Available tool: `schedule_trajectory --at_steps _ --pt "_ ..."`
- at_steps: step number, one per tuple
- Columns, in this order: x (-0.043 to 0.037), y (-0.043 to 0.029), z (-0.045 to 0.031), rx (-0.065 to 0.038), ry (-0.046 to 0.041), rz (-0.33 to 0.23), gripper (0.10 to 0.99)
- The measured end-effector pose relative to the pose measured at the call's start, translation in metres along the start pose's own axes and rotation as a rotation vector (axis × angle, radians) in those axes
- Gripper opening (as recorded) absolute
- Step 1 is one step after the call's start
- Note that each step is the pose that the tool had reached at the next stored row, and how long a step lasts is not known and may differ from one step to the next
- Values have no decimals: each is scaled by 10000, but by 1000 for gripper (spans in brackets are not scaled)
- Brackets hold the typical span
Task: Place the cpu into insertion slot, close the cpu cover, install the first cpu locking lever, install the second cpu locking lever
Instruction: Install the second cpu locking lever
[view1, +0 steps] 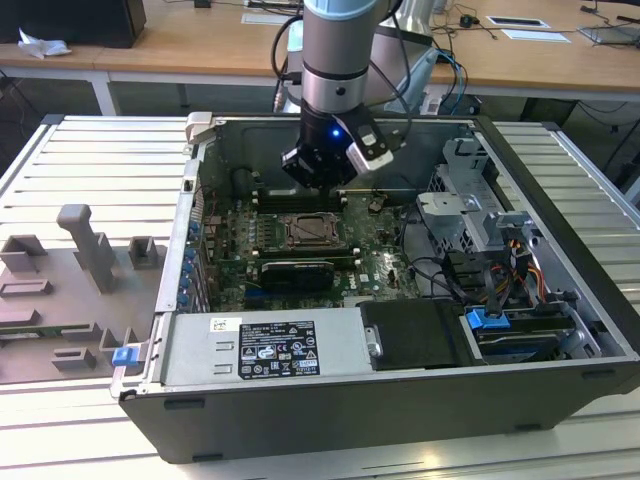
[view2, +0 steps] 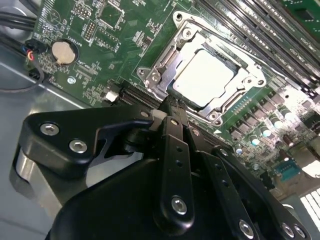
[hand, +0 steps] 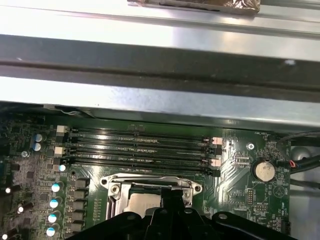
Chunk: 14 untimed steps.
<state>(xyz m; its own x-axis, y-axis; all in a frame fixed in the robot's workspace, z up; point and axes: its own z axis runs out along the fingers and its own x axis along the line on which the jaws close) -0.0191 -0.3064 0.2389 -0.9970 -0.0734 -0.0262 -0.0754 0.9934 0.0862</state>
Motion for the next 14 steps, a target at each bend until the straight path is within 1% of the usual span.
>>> schedule_trajectory --at_steps 4,9,12,13,14 --pt "1 -17 -6 0 0 0 106" --pt "6 -80 -11 0 0 -1 106" --pt "8 -101 -18 2 1 2 106" --pt "7 -100 -34 0 0 1 106" --pt "5 -94 -100 0 0 1 106"
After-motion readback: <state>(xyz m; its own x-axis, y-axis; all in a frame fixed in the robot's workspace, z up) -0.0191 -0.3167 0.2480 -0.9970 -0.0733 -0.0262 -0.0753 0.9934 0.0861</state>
